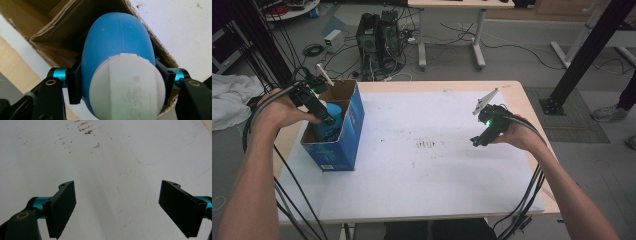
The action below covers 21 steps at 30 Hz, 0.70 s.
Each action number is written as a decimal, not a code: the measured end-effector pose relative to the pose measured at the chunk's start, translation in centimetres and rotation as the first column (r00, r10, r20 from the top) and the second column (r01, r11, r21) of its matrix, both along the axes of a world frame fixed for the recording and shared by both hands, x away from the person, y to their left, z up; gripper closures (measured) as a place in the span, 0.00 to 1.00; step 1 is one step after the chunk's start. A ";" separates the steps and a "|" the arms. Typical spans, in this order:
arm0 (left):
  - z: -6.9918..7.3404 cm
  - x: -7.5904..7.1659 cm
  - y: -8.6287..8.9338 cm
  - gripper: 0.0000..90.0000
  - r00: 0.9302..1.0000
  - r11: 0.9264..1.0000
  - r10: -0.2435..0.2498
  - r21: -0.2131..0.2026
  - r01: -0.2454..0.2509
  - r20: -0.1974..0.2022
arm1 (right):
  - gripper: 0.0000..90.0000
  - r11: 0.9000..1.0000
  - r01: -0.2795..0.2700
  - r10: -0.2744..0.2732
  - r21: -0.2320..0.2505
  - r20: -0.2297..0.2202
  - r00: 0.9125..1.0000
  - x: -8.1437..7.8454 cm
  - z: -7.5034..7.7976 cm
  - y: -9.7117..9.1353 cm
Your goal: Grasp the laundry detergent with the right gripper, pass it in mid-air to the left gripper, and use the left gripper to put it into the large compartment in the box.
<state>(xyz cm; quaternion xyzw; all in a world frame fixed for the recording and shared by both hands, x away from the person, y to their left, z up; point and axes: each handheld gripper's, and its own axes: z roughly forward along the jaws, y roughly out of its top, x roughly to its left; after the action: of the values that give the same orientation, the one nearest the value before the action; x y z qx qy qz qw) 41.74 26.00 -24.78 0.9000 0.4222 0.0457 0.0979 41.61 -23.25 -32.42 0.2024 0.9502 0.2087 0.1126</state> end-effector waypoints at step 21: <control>-2.3 0.7 -0.5 0.42 0.992 0.990 -0.127 0.054 0.127 0.001 | 0.15 1.000 0.006 -0.006 -0.024 0.000 1.000 -0.1 -0.2 -0.4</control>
<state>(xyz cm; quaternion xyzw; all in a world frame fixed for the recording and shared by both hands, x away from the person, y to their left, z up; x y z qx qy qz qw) 42.42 25.49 -27.06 0.9273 0.3623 0.0527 0.0773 41.56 -23.61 -32.58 0.2037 0.9520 0.1971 0.1157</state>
